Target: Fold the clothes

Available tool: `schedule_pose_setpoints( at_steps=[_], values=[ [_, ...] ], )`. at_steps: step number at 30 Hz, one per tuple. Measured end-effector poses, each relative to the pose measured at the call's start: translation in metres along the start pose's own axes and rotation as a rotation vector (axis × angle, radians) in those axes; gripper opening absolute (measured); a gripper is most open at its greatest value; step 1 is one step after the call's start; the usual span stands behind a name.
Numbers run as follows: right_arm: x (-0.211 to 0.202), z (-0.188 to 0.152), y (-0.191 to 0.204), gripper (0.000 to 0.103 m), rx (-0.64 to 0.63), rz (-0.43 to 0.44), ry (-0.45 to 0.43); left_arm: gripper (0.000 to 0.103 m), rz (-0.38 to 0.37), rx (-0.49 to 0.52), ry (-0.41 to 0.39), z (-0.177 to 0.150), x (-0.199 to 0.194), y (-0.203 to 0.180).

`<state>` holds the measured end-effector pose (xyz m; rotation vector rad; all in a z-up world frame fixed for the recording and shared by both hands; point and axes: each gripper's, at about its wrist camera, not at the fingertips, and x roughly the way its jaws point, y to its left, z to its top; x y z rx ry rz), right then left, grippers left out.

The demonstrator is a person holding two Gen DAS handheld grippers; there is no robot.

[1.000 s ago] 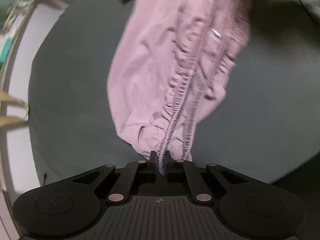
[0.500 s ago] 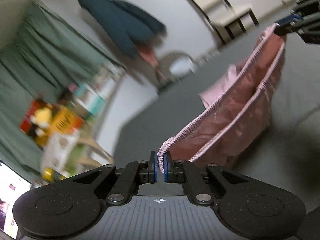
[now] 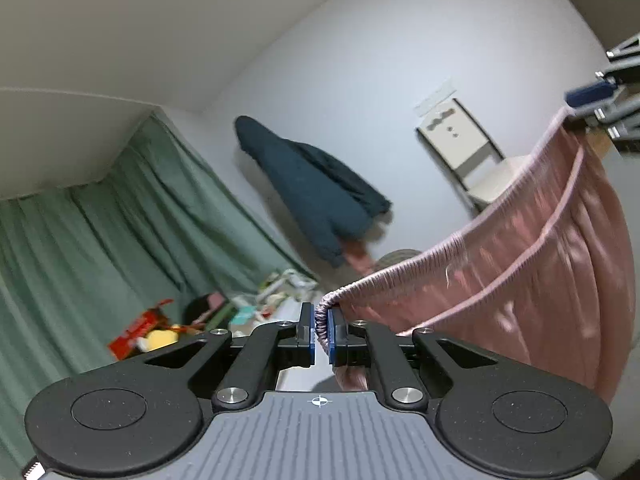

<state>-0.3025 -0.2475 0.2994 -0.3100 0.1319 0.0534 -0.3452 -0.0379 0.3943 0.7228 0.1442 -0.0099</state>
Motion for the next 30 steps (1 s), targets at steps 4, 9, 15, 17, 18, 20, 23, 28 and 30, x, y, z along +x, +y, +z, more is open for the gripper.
schedule_pose_setpoints(
  at_steps=[4,9,15,17,18,20,23,28,30],
  values=[
    [-0.017,-0.051,0.001,0.03,0.012,0.115,0.206,0.006,-0.142,0.0,0.02,-0.016,-0.01,-0.023],
    [-0.028,-0.096,0.023,0.03,0.021,0.217,0.378,0.006,-0.288,-0.002,0.066,-0.051,-0.026,-0.058],
    [-0.048,-0.119,0.057,0.033,-0.04,0.331,0.487,0.006,-0.361,0.047,0.141,-0.086,-0.066,-0.085],
    [-0.055,-0.119,0.069,0.038,-0.093,0.373,0.512,0.006,-0.376,0.039,0.164,-0.092,-0.073,-0.091],
    [-0.057,-0.118,0.076,0.041,-0.121,0.393,0.522,0.006,-0.374,0.033,0.174,-0.096,-0.076,-0.092],
    [-0.059,-0.113,0.09,0.048,-0.18,0.415,0.516,0.006,-0.369,0.014,0.189,-0.103,-0.082,-0.092],
    [-0.064,-0.109,0.104,0.063,-0.276,0.429,0.475,0.006,-0.37,-0.031,0.197,-0.112,-0.079,-0.085],
    [-0.085,-0.107,0.12,0.063,-0.372,0.515,0.461,0.006,-0.385,-0.063,0.186,-0.12,-0.078,-0.083],
    [-0.081,-0.111,0.129,0.062,-0.379,0.563,0.475,0.006,-0.393,-0.082,0.181,-0.121,-0.078,-0.084]
  ],
)
